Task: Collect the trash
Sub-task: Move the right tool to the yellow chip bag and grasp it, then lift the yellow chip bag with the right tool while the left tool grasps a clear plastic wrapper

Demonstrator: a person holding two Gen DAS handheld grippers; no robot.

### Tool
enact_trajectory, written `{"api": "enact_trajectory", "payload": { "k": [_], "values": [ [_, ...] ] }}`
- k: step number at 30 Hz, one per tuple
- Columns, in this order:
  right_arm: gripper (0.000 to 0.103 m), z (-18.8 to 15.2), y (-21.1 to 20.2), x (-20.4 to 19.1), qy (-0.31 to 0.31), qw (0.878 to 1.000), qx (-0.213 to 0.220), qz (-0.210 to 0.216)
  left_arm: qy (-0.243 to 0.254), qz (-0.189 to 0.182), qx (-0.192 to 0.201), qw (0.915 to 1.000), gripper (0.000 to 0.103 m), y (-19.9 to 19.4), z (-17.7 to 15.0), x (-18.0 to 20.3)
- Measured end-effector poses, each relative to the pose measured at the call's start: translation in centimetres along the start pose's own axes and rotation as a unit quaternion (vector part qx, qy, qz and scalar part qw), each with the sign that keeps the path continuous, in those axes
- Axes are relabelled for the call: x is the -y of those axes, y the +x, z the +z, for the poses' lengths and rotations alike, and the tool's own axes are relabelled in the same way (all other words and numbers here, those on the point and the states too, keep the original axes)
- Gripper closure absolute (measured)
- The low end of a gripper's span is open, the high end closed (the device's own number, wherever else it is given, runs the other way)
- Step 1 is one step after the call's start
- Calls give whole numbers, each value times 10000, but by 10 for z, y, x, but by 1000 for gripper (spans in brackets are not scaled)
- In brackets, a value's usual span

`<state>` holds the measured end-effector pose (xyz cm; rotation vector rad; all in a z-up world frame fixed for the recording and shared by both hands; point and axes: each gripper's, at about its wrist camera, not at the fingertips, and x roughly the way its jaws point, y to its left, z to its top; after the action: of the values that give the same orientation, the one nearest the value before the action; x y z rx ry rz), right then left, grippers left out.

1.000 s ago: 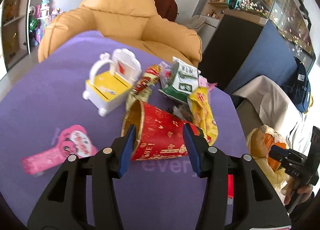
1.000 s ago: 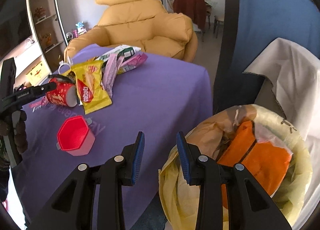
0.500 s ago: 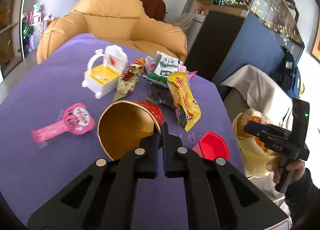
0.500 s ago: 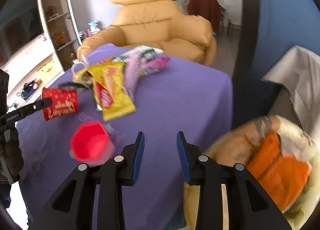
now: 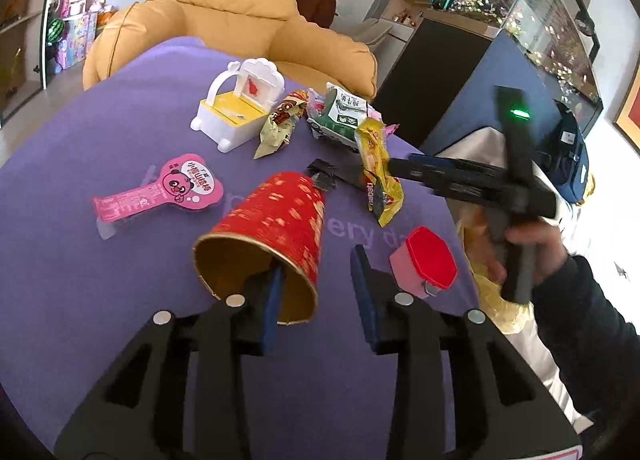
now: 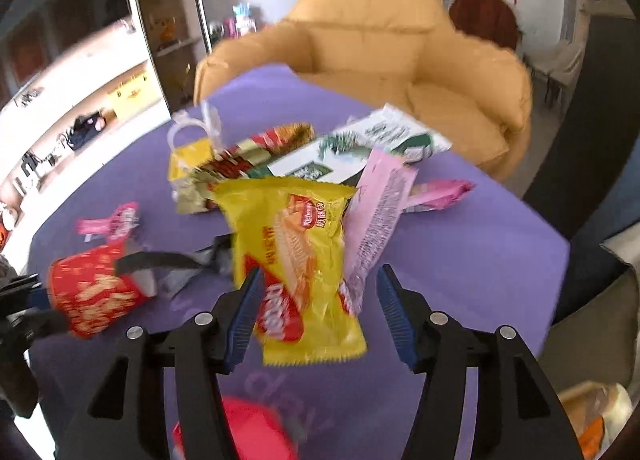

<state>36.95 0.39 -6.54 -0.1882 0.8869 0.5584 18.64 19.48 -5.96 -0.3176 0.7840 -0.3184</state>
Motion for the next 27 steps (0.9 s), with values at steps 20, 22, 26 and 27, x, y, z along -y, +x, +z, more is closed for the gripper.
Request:
{"api": "enact_trajectory", "payload": {
  "k": [20,22,26,27],
  "values": [
    [78,-54,-4,49,718,9964,-442,59,768,372,396,9956,61,-38,6,-4],
    [77,-59,-8,53,809,9957,-419,137,797,464,368,9951,61,-35,6,-7],
    [74,-64,-11,56,924,9945,-417,244,712,651,351,9947,61,-30,11,-22],
    [72,-64,-11,55,908,9947,-422,248,714,731,371,9941,61,-29,14,-28]
  ]
}}
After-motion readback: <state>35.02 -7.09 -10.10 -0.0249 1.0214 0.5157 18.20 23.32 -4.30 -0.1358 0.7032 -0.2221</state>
